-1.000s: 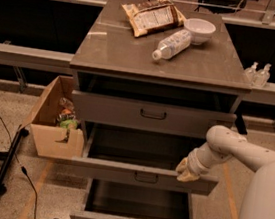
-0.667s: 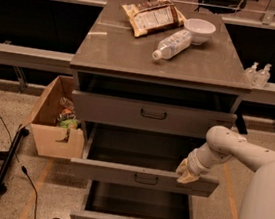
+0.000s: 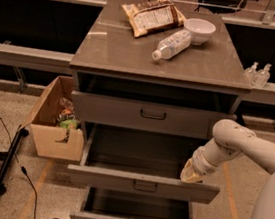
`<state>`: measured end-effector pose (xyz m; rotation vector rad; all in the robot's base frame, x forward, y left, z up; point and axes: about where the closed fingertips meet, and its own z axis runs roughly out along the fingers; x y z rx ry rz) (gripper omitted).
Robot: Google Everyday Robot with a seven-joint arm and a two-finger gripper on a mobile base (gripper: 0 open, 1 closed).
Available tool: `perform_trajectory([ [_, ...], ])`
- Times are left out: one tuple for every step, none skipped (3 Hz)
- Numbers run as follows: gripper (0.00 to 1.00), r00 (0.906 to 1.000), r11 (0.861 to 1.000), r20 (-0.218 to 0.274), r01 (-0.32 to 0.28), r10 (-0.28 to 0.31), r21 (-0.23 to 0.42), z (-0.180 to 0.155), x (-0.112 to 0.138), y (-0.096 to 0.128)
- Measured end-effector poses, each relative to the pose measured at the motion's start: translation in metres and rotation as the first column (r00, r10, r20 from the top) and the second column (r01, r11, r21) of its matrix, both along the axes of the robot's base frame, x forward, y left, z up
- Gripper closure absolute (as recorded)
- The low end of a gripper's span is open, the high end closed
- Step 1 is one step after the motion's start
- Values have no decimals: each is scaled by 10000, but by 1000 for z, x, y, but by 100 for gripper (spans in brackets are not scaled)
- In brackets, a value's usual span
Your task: Open middle drawer
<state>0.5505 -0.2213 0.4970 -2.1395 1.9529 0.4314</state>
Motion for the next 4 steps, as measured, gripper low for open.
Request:
perform_trajectory([
  [100, 9999, 10000, 56, 85, -85, -11, 10, -3, 2],
  [100, 9988, 9998, 460, 163, -157, -131, 8, 3, 6],
  [100, 9937, 9988, 1094, 292, -246, -404, 1, 18, 10],
  [100, 9836, 9972, 1774, 438, -325, -601, -2, 37, 11],
])
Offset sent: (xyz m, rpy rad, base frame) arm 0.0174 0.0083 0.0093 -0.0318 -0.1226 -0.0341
